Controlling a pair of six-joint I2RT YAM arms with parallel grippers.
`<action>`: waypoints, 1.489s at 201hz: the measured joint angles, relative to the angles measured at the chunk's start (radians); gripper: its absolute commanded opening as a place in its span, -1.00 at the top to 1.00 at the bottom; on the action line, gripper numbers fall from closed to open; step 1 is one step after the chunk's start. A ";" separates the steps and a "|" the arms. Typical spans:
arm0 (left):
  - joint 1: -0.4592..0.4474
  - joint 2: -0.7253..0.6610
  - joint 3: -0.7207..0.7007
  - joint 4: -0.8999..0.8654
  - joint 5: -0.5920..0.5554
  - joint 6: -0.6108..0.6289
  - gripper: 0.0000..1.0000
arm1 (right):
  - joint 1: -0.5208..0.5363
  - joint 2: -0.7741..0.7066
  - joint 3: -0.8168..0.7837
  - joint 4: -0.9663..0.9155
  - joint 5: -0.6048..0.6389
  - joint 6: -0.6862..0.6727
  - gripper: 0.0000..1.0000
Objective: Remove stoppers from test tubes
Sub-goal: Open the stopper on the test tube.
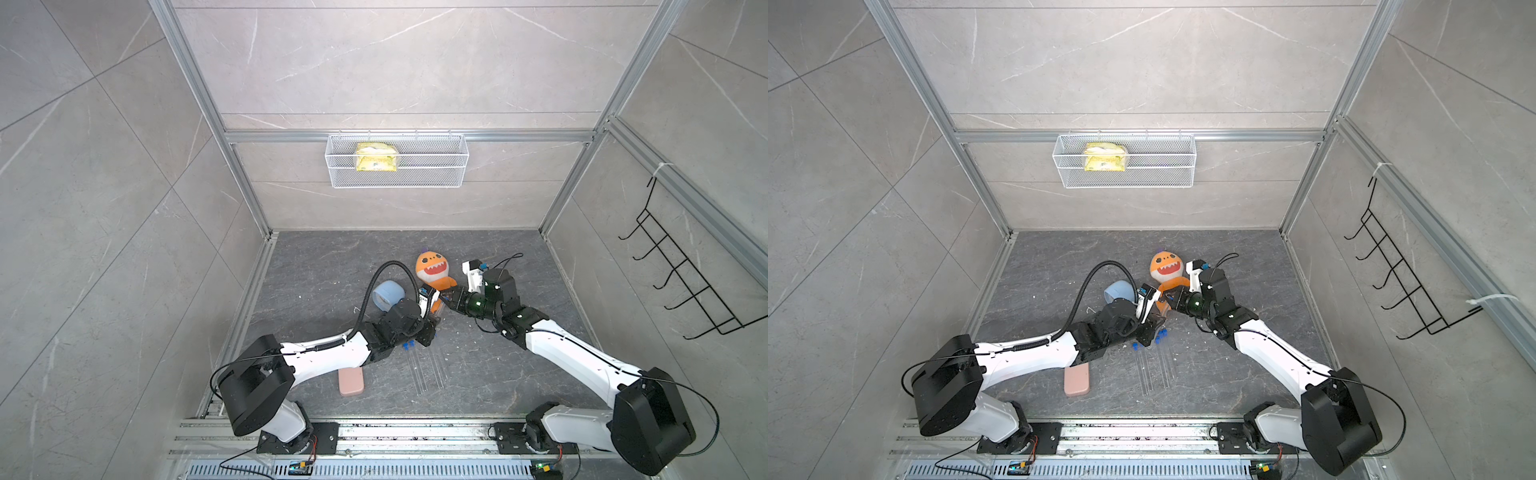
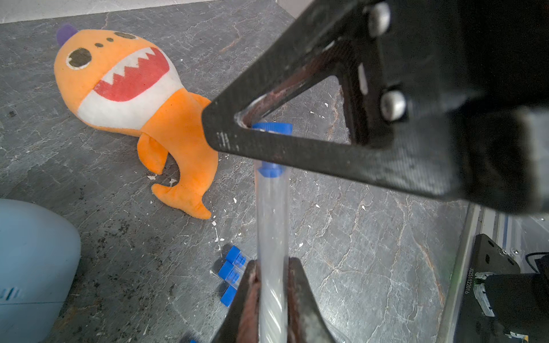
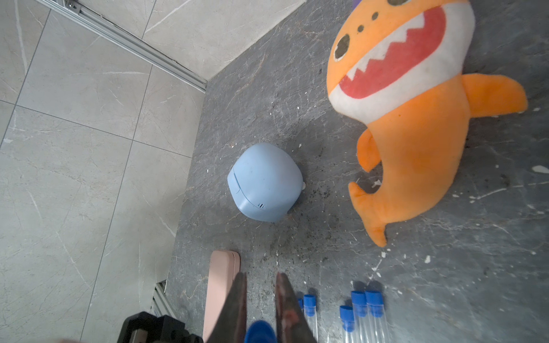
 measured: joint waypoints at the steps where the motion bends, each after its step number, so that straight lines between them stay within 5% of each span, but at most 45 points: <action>1: 0.000 0.000 0.000 0.000 0.000 0.000 0.87 | 0.000 0.000 0.000 0.000 0.000 0.000 1.00; 32: 0.000 -0.007 0.000 -0.007 0.000 -0.007 1.00 | 0.008 0.000 0.000 0.001 0.026 -0.015 1.00; 170: 0.032 -0.039 -0.079 0.116 0.031 -0.019 1.00 | -0.013 0.000 0.018 0.008 -0.077 0.042 1.00; 299: 0.034 -0.039 -0.079 0.110 0.026 -0.064 1.00 | 0.014 0.028 0.047 -0.024 0.034 -0.068 1.00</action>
